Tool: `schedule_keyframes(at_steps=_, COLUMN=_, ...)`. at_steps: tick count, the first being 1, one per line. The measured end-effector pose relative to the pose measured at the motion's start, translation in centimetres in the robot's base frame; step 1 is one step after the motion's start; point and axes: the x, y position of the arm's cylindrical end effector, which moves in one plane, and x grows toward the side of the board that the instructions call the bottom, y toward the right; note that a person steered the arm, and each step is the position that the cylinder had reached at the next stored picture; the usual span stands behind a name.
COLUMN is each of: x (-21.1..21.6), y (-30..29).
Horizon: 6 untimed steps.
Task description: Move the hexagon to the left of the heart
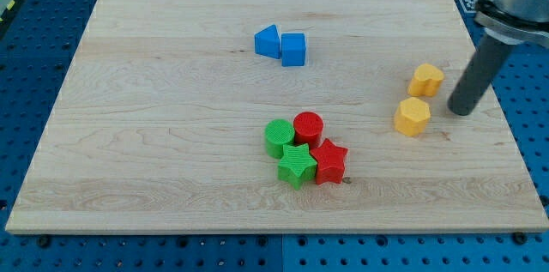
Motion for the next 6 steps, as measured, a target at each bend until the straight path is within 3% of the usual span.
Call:
schedule_keyframes(at_steps=2, x=6.2, y=-1.9)
schedule_keyframes(at_steps=3, x=5.4, y=-6.0)
schedule_keyframes(at_steps=5, x=-3.0, y=-8.4)
schedule_keyframes(at_steps=6, x=-3.2, y=-9.0)
